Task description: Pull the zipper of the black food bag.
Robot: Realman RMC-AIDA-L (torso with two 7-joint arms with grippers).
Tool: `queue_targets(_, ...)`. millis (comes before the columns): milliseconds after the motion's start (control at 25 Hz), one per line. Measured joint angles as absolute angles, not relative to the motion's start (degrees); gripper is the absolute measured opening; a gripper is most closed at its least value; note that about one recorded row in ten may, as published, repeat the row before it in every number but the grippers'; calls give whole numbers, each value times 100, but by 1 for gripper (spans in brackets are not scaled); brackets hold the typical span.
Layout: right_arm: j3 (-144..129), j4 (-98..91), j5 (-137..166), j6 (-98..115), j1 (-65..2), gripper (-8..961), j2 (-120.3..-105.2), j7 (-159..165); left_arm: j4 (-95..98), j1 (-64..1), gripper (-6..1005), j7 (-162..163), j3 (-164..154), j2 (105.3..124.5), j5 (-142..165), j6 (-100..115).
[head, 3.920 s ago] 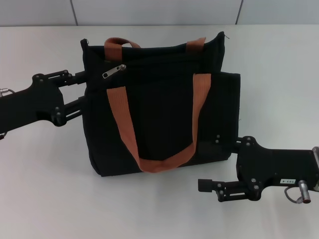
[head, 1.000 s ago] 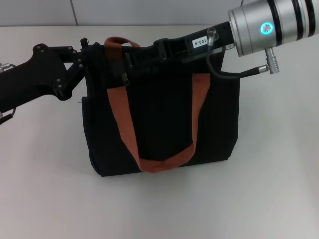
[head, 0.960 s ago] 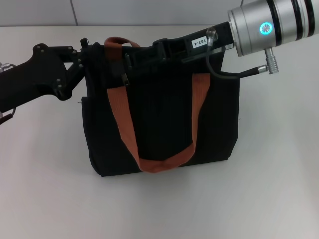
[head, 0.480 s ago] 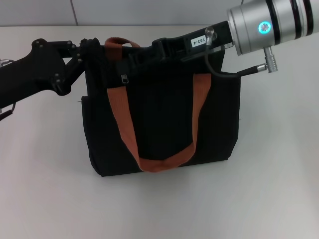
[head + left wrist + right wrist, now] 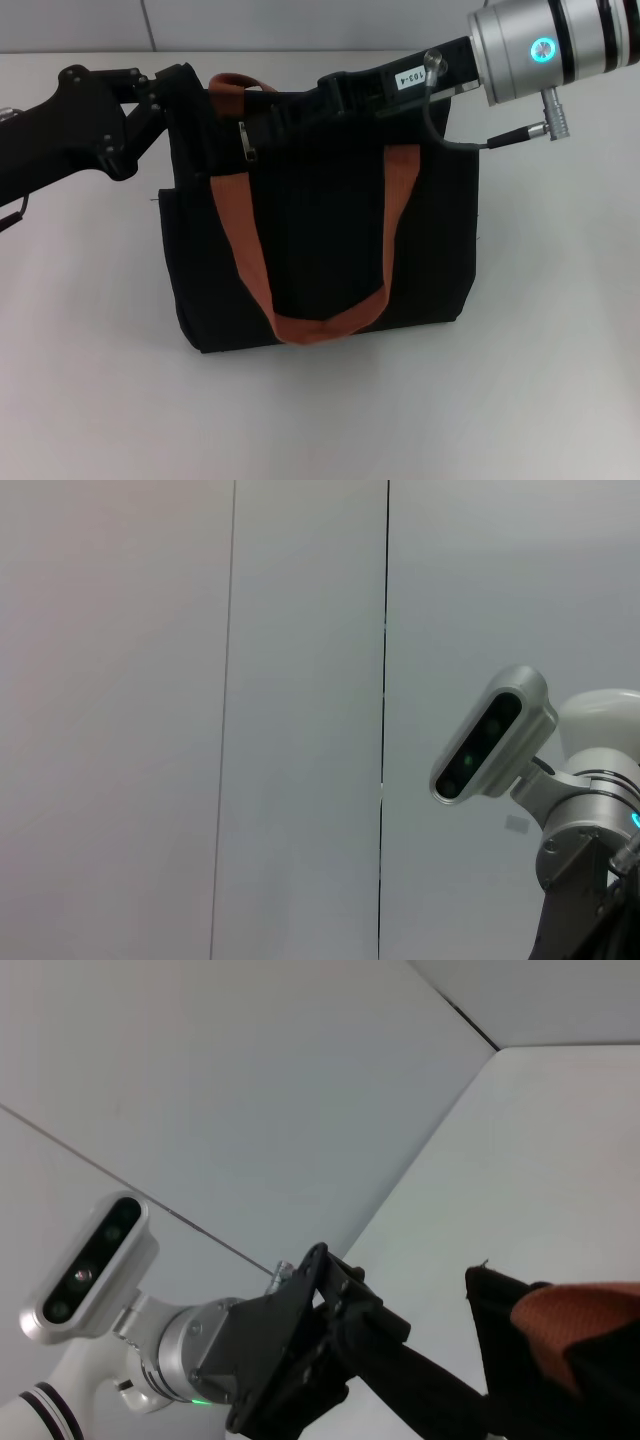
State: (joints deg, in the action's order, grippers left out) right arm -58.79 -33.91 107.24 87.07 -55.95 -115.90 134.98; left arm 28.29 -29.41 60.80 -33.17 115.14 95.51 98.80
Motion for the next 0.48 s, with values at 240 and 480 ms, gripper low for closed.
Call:
queue_targets(240, -5887, -3393, 10802, 8661, -5645, 379, -11658, 13508, 2821, -3007, 26, 6112, -3354, 11513, 9548, 9930)
queue_targets(480, -5898, -3410, 10850, 8608, -5665, 379, -11714, 13509, 2825, -3081, 26, 6151, -3353, 11516, 9548, 10008)
